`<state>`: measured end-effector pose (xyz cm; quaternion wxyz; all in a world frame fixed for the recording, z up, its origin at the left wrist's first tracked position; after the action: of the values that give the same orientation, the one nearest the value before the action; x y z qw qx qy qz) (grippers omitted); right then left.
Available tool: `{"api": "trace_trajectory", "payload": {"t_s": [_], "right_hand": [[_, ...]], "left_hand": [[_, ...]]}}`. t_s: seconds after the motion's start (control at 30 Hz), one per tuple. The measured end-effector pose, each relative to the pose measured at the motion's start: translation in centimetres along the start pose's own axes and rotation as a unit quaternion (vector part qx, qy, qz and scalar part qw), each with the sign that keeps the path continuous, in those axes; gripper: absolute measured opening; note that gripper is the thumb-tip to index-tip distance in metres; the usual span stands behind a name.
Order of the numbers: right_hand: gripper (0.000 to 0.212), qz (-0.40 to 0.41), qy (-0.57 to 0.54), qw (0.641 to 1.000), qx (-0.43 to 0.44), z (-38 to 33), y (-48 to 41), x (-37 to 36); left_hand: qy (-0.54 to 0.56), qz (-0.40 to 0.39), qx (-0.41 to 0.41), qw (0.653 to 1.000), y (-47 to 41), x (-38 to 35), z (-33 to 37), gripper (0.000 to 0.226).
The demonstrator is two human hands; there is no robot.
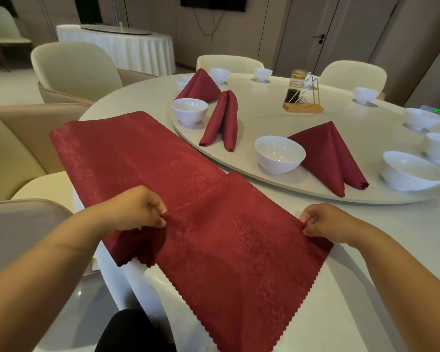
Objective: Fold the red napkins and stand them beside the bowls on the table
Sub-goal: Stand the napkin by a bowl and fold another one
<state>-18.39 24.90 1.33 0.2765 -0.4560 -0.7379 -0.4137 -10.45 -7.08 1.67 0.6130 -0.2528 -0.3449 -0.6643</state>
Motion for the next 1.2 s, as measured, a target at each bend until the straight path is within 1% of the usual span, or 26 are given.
{"api": "trace_trajectory", "payload": {"t_s": [0.1, 0.2, 0.27, 0.3, 0.33, 0.37, 0.4, 0.43, 0.47, 0.5, 0.53, 0.57, 0.63, 0.67, 0.7, 0.8, 0.87, 0.93, 0.97, 1.0, 1.07, 1.1, 1.13, 1.2], "right_hand": [[0.025, 0.012, -0.038, 0.999, 0.012, 0.7, 0.2, 0.1], [0.03, 0.052, -0.038, 0.997, 0.037, 1.0, 0.2, -0.3], [0.034, 0.095, -0.013, 0.993, 0.062, 1.4, 0.5, -0.6], [0.036, 0.122, 0.011, 0.989, 0.08, 1.6, 0.8, -0.8], [0.038, 0.151, 0.042, 0.982, 0.104, 1.7, 1.1, -0.9], [0.039, 0.183, 0.075, 0.971, 0.134, 1.8, 1.4, -1.1], [0.038, 0.221, 0.11, 0.954, 0.17, 1.7, 1.7, -1.3], [0.034, 0.253, 0.14, 0.935, 0.205, 1.6, 2.1, -1.4], [0.026, 0.278, 0.161, 0.917, 0.237, 1.6, 2.3, -1.5], [0.019, 0.293, 0.173, 0.905, 0.257, 1.7, 2.4, -1.6], [0.016, 0.299, 0.177, 0.899, 0.267, 1.8, 2.3, -1.6], [0.015, 0.3, 0.177, 0.897, 0.272, 2.0, 2.2, -1.6], [0.015, 0.301, 0.168, 0.897, 0.277, 2.4, 2.1, -1.5], [0.016, 0.3, 0.162, 0.897, 0.281, 2.5, 2.1, -1.4], [0.016, 0.297, 0.156, 0.898, 0.284, 2.5, 2.1, -1.3], [0.017, 0.284, 0.148, 0.901, 0.293, 2.5, 2.4, -1.3], [0.02, 0.273, 0.124, 0.908, 0.294, 2.7, 2.7, -1.3], [0.037, 0.226, 0.042, 0.94, 0.252, 3.0, 2.9, -1.2], [0.046, 0.192, -0.008, 0.954, 0.229, 3.1, 3.0, -1.1], [0.055, 0.152, -0.063, 0.963, 0.212, 3.1, 3.1, -1.0], [0.061, 0.081, -0.158, 0.965, 0.191, 3.2, 3.3, -0.8], [0.062, 0.058, -0.183, 0.964, 0.183, 3.1, 3.3, -0.8], [0.063, 0.045, -0.192, 0.964, 0.179, 3.1, 3.4, -0.8], [0.069, 0.046, -0.179, 0.966, 0.178, 3.2, 3.5, -1.0]], "left_hand": [[-0.042, 0.021, -0.05, 0.998, -0.5, -0.1, 0.1, 0.038], [-0.066, 0.056, -0.093, 0.992, 0.1, -0.5, -0.3, 0.042], [-0.087, 0.1, -0.128, 0.983, 0.9, -0.9, -0.9, 0.039], [-0.111, 0.141, -0.157, 0.971, 1.4, -1.2, -1.1, 0.038], [-0.142, 0.184, -0.202, 0.951, 2.1, -1.4, -0.9, 0.034], [-0.169, 0.212, -0.249, 0.93, 2.9, -1.8, -0.5, 0.024], [-0.193, 0.228, -0.292, 0.908, 3.5, -2.2, -0.3, 0.011], [-0.207, 0.231, -0.32, 0.895, 3.9, -2.5, -0.2, 0.005], [-0.215, 0.239, -0.338, 0.884, 4.0, -2.7, -0.4, 0.007], [-0.207, 0.239, -0.332, 0.889, 3.9, -2.7, -0.5, 0.006], [-0.178, 0.238, -0.315, 0.901, 3.6, -2.5, -0.8, 0.013], [-0.135, 0.227, -0.285, 0.922, 3.3, -2.2, -1.2, 0.028], [-0.042, 0.204, -0.236, 0.949, 2.7, -1.9, -2.1, 0.06], [-0.016, 0.193, -0.223, 0.955, 2.5, -2.0, -2.5, 0.069], [-0.006, 0.186, -0.215, 0.959, 2.5, -2.1, -2.5, 0.073], [-0.002, 0.186, -0.214, 0.959, 2.5, -2.0, -2.3, 0.075], [-0.019, 0.191, -0.212, 0.958, 2.6, -2.1, -2.3, 0.072], [-0.042, 0.203, -0.21, 0.956, 2.9, -2.3, -2.0, 0.058], [-0.05, 0.207, -0.21, 0.954, 3.0, -2.3, -2.0, 0.044], [-0.05, 0.206, -0.198, 0.957, 2.9, -2.2, -2.0, 0.039], [-0.044, 0.179, -0.165, 0.969, 2.8, -2.1, -1.8, 0.041], [-0.053, 0.16, -0.16, 0.973, 2.7, -2.1, -1.6, 0.037], [-0.064, 0.152, -0.166, 0.972, 2.9, -2.0, -1.1, 0.034], [-0.055, 0.151, -0.219, 0.962, 3.9, -2.1, 1.0, 0.048]]}}
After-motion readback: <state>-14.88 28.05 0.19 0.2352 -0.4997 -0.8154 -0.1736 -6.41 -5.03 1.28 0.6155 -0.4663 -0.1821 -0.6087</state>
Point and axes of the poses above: each hand's wrist, its own y-axis away from the middle knuckle, its own x-axis out of the back of the hand, z = x × y, the point moved 5 cm from there along -y, towards the middle knuckle, and after that the axes turned 5 degrees about -x, right-handed, at the moved point
